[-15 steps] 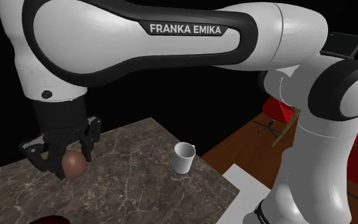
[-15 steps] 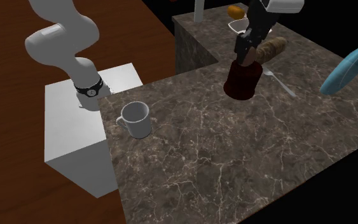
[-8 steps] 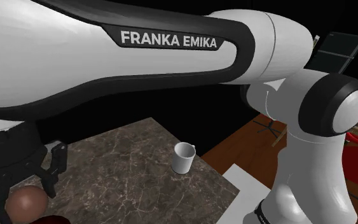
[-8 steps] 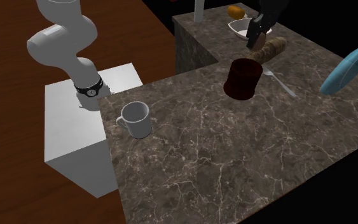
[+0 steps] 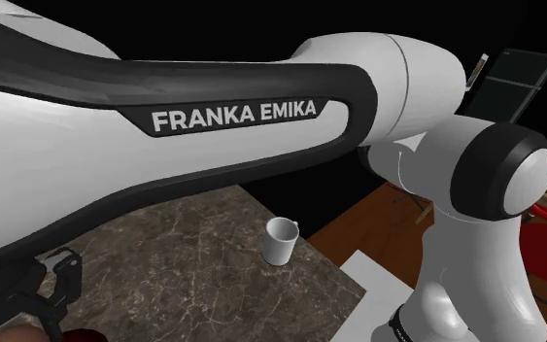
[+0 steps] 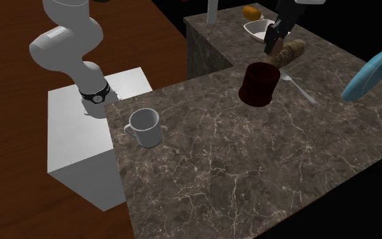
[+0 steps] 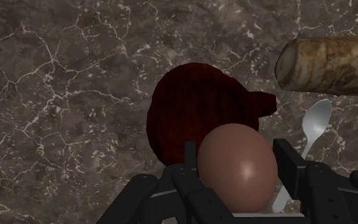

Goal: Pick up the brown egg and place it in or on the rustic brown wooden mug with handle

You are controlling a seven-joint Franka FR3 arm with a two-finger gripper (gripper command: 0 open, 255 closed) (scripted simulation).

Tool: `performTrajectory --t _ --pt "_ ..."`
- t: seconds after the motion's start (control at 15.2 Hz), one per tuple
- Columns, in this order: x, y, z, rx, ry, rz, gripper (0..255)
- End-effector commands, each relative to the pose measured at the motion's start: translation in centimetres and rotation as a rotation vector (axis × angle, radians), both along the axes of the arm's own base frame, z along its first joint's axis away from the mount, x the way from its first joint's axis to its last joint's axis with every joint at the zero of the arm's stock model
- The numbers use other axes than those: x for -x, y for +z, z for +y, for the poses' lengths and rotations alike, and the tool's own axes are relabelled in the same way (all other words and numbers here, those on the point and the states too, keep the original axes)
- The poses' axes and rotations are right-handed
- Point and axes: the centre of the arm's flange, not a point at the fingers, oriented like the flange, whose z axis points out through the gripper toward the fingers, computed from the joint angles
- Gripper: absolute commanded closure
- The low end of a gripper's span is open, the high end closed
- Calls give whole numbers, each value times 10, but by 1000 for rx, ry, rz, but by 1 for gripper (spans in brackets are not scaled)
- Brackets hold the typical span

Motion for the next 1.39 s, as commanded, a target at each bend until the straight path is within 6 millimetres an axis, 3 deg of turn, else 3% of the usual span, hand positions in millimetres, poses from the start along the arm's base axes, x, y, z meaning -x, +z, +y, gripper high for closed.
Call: performTrajectory --t 0.0,0.46,0.99,1.06,1.32 --pt "1 -11 1 -1 0 0 255" --pt "1 -51 1 -1 0 0 255" --pt "1 -51 1 -1 0 0 255" --pt "1 -51 1 -1 0 0 0" --pt "1 -51 1 -1 0 0 0"
